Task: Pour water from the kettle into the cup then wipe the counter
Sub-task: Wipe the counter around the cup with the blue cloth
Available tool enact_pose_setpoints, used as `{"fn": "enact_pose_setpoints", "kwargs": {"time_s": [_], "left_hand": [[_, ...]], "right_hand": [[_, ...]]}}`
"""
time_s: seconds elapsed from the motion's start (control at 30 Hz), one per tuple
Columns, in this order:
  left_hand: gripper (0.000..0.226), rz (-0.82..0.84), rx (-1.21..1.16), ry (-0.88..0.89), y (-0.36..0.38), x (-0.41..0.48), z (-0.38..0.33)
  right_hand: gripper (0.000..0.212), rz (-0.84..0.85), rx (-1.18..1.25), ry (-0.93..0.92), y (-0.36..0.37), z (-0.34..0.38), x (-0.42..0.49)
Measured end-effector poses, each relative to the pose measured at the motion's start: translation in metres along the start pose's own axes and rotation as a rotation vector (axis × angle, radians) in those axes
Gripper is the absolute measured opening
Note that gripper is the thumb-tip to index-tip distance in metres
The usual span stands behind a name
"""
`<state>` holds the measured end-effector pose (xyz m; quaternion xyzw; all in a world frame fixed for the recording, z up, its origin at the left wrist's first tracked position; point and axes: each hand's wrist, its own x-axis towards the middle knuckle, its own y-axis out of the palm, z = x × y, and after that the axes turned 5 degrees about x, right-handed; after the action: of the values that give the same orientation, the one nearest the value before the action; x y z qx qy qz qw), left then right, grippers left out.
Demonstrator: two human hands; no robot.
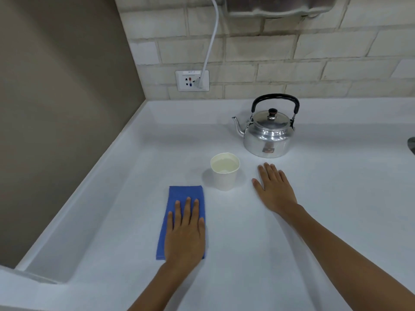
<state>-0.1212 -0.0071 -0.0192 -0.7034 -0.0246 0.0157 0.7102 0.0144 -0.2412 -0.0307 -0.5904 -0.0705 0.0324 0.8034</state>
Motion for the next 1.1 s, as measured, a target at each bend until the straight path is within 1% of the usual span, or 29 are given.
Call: {"fn": "enact_pose_setpoints", "kwargs": {"time_s": [0.03,0.1,0.17,0.23,0.3,0.33,0.4,0.43,0.47,0.5,0.57,0.63,0.7,0.77,0.83,0.93,1.0,1.03,1.07,1.1], "left_hand": [[0.056,0.022,0.009,0.001,-0.002,-0.003,-0.015],[0.056,0.002,-0.033,0.071,-0.009,-0.012,-0.047],[0.050,0.004,-0.040,0.164,-0.015,-0.020,-0.074],[0.056,0.018,-0.092,0.241,-0.011,-0.018,-0.089],[0.055,0.093,-0.191,0.239,-0.006,-0.010,-0.087],[0.054,0.105,-0.277,0.225,-0.009,-0.004,-0.079],[0.053,0.051,-0.498,0.155,-0.019,0.012,-0.051],[0.052,0.004,-0.549,0.118,-0.024,0.023,-0.034],[0.052,-0.046,-0.535,0.083,-0.025,0.034,-0.016],[0.051,-0.054,-0.488,0.056,-0.026,0.045,0.000],[0.051,0.000,-0.380,0.008,-0.023,0.064,0.020],[0.051,0.039,-0.314,0.004,-0.013,0.074,0.025],[0.051,0.052,-0.279,0.009,-0.004,0.078,0.023],[0.052,0.022,-0.228,0.003,0.003,0.079,0.020],[0.053,-0.020,-0.200,-0.010,0.008,0.079,0.019],[0.053,-0.036,-0.193,-0.018,0.012,0.078,0.020],[0.053,-0.046,-0.174,-0.017,0.013,0.078,0.020],[0.053,-0.059,-0.161,-0.016,0.013,0.078,0.020],[0.053,-0.073,-0.151,-0.015,0.013,0.077,0.020],[0.053,-0.080,-0.145,-0.015,0.013,0.077,0.020]], "right_hand": [[0.059,-0.004,-0.002,0.001,0.001,0.000,0.000],[0.059,-0.005,-0.003,0.005,0.002,-0.002,0.001],[0.060,0.011,-0.001,0.006,0.001,-0.003,0.002],[0.059,0.036,0.026,0.006,-0.002,-0.002,0.002],[0.055,0.016,0.118,0.023,-0.009,0.001,-0.001],[0.052,-0.027,0.179,0.039,-0.014,0.003,-0.005],[0.046,-0.137,0.275,0.064,-0.021,0.012,-0.019],[0.043,-0.181,0.306,0.057,-0.024,0.020,-0.027],[0.042,-0.203,0.337,0.039,-0.026,0.030,-0.037],[0.041,-0.202,0.368,0.020,-0.028,0.042,-0.047],[0.038,-0.151,0.402,-0.040,-0.029,0.071,-0.067],[0.035,-0.065,0.383,-0.116,-0.022,0.098,-0.086],[0.042,0.026,0.344,-0.123,-0.007,0.117,-0.100],[0.056,0.074,0.263,-0.067,0.006,0.128,-0.107],[0.064,0.069,0.173,-0.042,0.014,0.130,-0.111],[0.064,0.056,0.165,-0.066,0.015,0.118,-0.115],[0.064,-0.010,0.122,-0.103,0.011,0.100,-0.116],[0.066,-0.065,0.088,-0.092,0.007,0.086,-0.114],[0.070,-0.118,0.065,-0.060,0.003,0.071,-0.109],[0.076,-0.126,0.046,-0.009,-0.001,0.053,-0.101]]}}
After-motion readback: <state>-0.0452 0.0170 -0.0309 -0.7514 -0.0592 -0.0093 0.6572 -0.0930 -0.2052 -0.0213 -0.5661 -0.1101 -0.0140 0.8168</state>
